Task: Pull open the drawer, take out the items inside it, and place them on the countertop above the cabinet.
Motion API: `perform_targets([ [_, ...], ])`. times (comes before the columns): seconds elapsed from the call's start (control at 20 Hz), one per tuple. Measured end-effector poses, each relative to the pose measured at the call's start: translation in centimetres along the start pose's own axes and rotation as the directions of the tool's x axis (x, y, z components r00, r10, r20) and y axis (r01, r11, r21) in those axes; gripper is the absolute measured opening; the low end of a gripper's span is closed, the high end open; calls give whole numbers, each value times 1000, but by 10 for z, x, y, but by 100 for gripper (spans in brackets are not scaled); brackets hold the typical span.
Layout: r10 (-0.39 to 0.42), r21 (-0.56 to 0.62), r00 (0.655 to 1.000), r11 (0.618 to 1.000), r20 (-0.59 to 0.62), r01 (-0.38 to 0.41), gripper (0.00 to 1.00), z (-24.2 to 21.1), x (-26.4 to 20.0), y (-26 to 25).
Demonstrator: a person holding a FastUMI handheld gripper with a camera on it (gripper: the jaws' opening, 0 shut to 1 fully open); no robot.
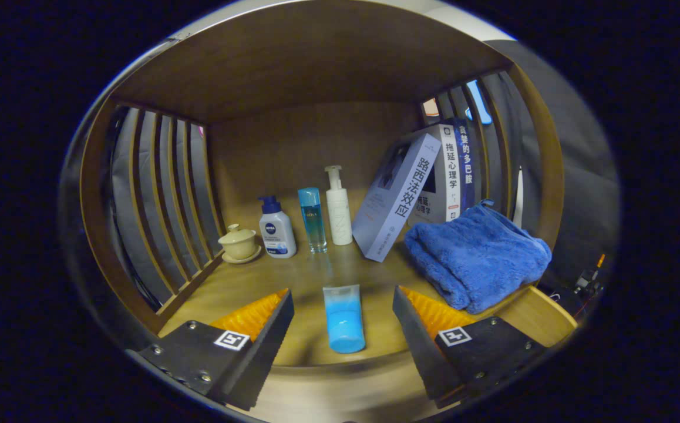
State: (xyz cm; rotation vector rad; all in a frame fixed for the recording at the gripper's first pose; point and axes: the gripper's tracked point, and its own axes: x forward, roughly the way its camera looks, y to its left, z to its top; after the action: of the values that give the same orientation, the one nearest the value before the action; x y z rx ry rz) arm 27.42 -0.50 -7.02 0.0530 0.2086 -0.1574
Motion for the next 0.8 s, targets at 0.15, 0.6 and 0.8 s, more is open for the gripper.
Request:
perform_targets([
  [0.15, -20, -15, 1000, 1000, 17, 21, 100, 7, -21, -15],
  [0.6, -35, -39, 996, 998, 82, 39, 100, 14, -99, -60],
  [0.8, -16, -14, 995, 1000, 95, 17, 100, 18, -140, -73],
])
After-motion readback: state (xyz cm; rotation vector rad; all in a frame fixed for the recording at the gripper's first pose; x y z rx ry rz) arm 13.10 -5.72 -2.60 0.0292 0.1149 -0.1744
